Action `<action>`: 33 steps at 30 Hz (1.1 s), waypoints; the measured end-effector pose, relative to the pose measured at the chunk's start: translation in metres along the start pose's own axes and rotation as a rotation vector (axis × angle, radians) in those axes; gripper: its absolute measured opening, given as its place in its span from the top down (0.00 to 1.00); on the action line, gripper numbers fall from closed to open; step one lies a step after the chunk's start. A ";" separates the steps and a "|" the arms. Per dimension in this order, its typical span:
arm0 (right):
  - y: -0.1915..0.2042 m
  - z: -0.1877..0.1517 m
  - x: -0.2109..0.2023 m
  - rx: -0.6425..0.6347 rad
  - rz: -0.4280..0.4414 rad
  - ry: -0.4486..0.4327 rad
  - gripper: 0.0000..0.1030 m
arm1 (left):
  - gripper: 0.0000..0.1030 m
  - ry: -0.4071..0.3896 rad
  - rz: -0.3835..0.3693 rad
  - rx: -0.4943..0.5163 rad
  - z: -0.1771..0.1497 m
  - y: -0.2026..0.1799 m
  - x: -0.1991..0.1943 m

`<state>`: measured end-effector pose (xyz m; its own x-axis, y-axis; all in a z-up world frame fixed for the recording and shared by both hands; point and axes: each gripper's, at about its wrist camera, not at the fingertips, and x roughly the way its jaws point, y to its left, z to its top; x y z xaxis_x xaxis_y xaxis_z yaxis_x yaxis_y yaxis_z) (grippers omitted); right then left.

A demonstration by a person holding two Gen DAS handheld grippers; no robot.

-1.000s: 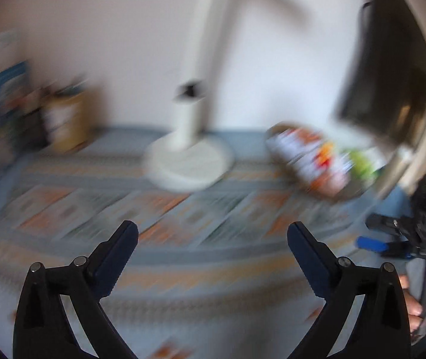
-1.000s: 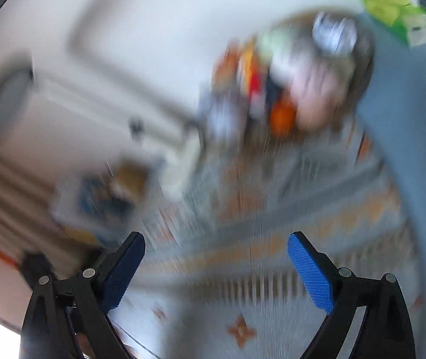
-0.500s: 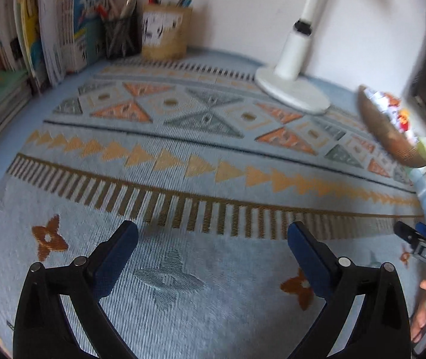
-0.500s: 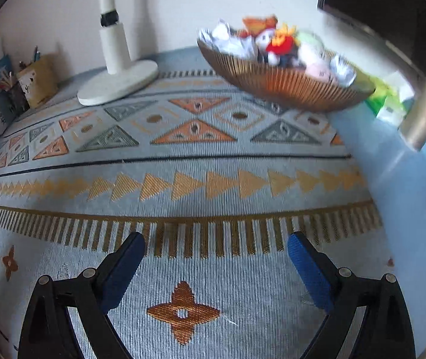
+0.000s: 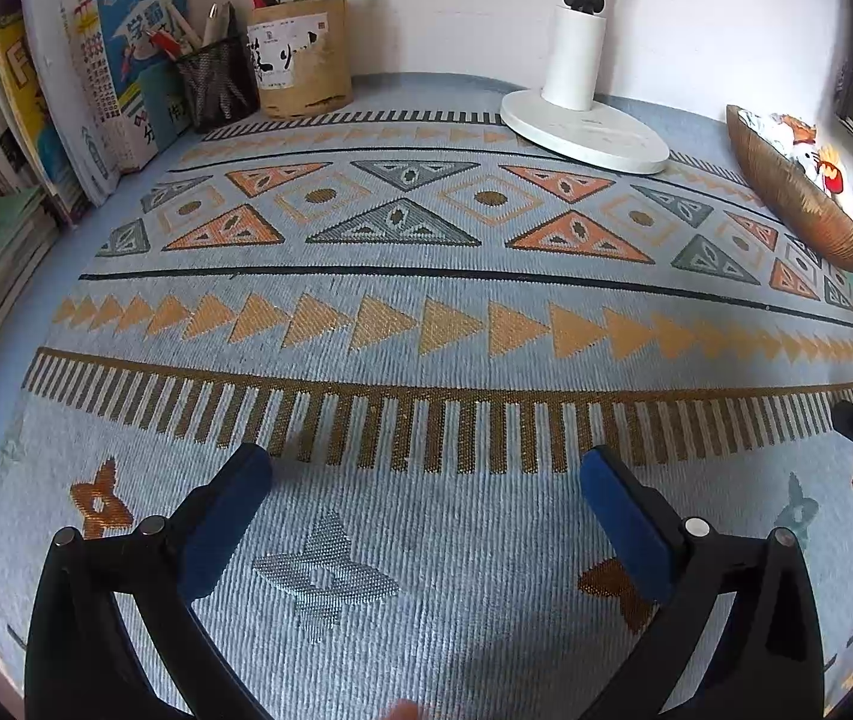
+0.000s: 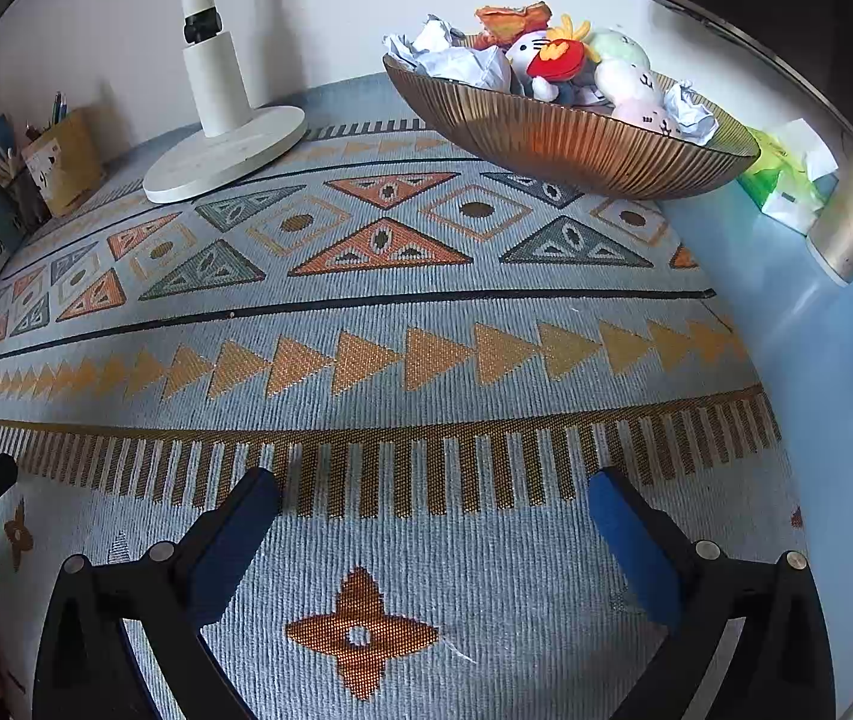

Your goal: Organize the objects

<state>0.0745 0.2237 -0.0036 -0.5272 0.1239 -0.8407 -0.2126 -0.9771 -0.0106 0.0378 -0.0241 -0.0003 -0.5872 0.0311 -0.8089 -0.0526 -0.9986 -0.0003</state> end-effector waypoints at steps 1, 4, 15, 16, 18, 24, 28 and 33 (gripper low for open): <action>0.000 0.000 0.000 0.000 0.002 0.000 0.00 | 0.00 -0.003 -0.004 0.000 0.000 0.001 0.000; 0.004 -0.001 0.000 -0.013 0.006 0.000 0.00 | 0.00 -0.003 -0.007 0.002 0.000 0.002 0.001; 0.004 -0.001 0.000 -0.018 0.011 0.001 0.00 | 0.00 -0.002 -0.008 0.005 0.000 0.002 0.002; 0.004 -0.002 -0.001 -0.016 0.011 0.001 0.00 | 0.00 -0.002 -0.008 0.005 0.000 0.002 0.002; 0.005 -0.002 -0.001 -0.015 0.010 0.000 0.00 | 0.00 -0.002 -0.008 0.004 0.000 0.002 0.002; 0.005 -0.002 -0.001 -0.016 0.011 0.000 0.00 | 0.00 -0.002 -0.007 0.005 0.000 0.002 0.002; 0.004 -0.002 -0.001 -0.017 0.011 0.000 0.00 | 0.00 -0.001 -0.012 0.006 0.001 0.002 0.002; 0.004 -0.001 -0.001 -0.017 0.012 0.000 0.00 | 0.00 -0.001 -0.014 0.006 0.001 0.002 0.002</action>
<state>0.0752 0.2191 -0.0039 -0.5296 0.1126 -0.8407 -0.1923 -0.9813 -0.0103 0.0354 -0.0263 -0.0012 -0.5874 0.0450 -0.8080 -0.0657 -0.9978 -0.0078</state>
